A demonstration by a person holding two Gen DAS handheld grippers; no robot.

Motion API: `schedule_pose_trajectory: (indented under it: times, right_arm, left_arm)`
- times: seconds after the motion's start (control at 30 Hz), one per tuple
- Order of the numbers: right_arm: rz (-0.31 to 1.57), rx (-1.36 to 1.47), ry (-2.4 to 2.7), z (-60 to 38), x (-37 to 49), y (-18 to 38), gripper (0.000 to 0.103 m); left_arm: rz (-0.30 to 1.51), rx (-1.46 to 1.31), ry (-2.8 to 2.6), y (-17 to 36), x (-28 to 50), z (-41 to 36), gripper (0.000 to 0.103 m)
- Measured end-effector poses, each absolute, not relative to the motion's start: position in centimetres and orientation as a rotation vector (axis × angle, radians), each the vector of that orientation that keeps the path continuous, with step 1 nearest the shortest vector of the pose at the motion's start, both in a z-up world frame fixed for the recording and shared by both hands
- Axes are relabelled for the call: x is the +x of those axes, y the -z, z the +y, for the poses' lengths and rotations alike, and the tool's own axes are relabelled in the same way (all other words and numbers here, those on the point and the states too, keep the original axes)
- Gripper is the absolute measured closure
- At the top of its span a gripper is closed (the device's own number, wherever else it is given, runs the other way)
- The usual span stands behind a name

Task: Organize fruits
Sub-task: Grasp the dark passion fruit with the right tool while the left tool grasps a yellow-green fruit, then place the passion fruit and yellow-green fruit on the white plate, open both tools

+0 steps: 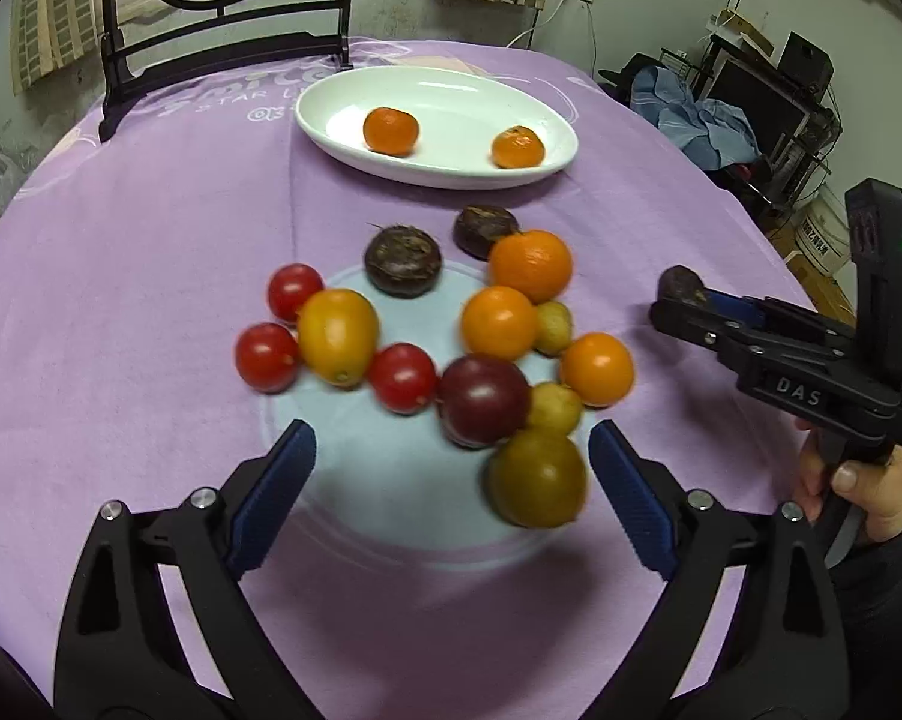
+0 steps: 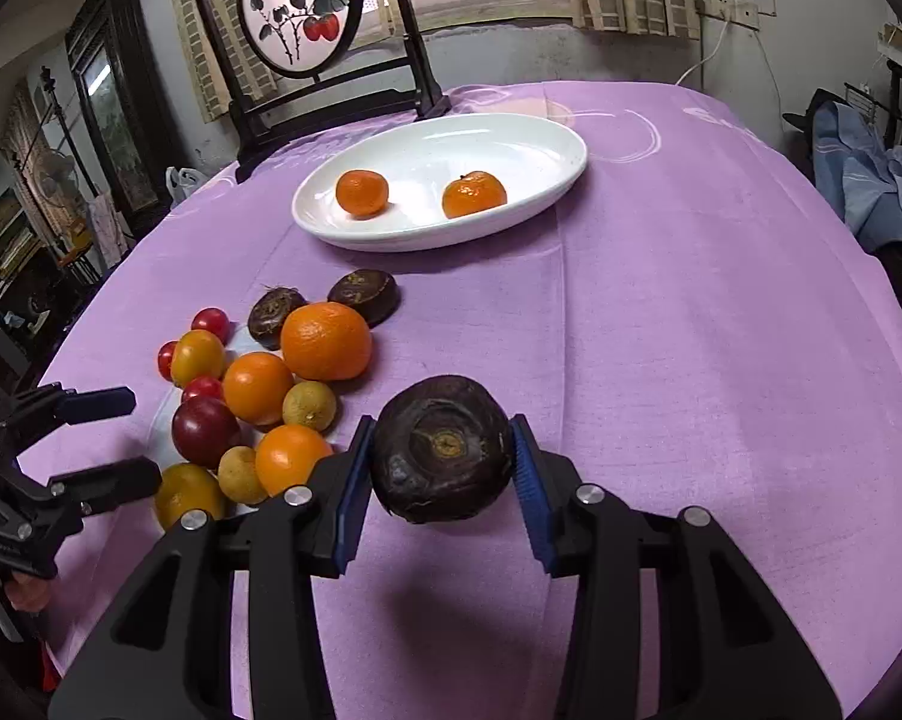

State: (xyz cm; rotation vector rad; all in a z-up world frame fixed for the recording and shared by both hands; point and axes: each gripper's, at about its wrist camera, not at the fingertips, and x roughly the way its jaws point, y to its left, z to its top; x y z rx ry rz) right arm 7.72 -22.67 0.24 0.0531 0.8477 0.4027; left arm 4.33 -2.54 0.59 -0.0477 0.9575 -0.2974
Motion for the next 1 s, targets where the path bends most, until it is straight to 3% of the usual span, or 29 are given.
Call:
schedule_pose_trajectory:
  times: [0.23,0.33,0.47,0.63,1.0]
  right_arm:
    - [0.816,0.049,-0.432,-22.7,7.1,-0.6,0.059]
    - [0.823,0.04,-0.44,-22.4,7.0,-0.5,0.059]
    - [0.819,0.031,-0.458,-22.1,6.8,-0.5,0.059]
    - [0.827,0.046,-0.461,-22.3,6.9,-0.4,0.059]
    - [0.854,0.062,-0.44,-22.5,7.4,0.0,0.059]
  left_arm:
    - [0.988,0.018,0.264,0.5,4.2,-5.2,0.011]
    - [1.014,0.039,0.257,1.0,4.2,-5.9,0.023]
    - [1.035,0.073,0.262,1.8,4.3,-6.8,0.051]
    - [1.041,0.055,0.258,1.6,4.4,-6.4,0.064]
    - [0.985,0.065,0.264,-2.3,3.9,-4.4,0.065]
